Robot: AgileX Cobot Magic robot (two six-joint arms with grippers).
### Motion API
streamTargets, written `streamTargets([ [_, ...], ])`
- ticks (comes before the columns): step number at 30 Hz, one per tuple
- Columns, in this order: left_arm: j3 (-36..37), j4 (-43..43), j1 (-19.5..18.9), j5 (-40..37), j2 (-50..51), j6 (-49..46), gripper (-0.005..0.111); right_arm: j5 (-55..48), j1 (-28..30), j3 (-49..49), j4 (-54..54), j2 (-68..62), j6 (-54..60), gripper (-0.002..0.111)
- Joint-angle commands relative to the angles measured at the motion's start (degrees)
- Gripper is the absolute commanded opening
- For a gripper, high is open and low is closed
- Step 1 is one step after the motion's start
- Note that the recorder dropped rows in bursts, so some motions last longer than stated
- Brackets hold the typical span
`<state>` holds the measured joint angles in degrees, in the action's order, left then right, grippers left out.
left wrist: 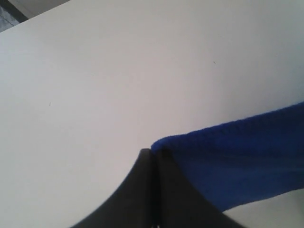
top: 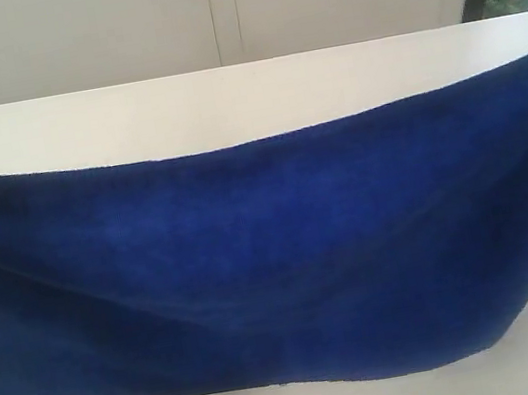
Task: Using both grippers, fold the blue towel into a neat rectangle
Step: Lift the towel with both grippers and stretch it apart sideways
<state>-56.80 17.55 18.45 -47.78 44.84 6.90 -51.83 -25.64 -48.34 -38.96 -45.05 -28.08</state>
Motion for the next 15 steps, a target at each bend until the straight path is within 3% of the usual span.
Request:
streamTargets([
  [1, 0.22, 0.62, -0.19, -2.62, -2.62, 0.87, 0.0, -1.04, 0.54, -0.28, 0.48, 3.7, 0.12, 0.0],
  [15, 0.22, 0.71, -0.19, 1.25, -2.4, 1.97, 0.0, -1.26, 0.54, -0.28, 0.4, 5.39, 0.82, 0.0],
])
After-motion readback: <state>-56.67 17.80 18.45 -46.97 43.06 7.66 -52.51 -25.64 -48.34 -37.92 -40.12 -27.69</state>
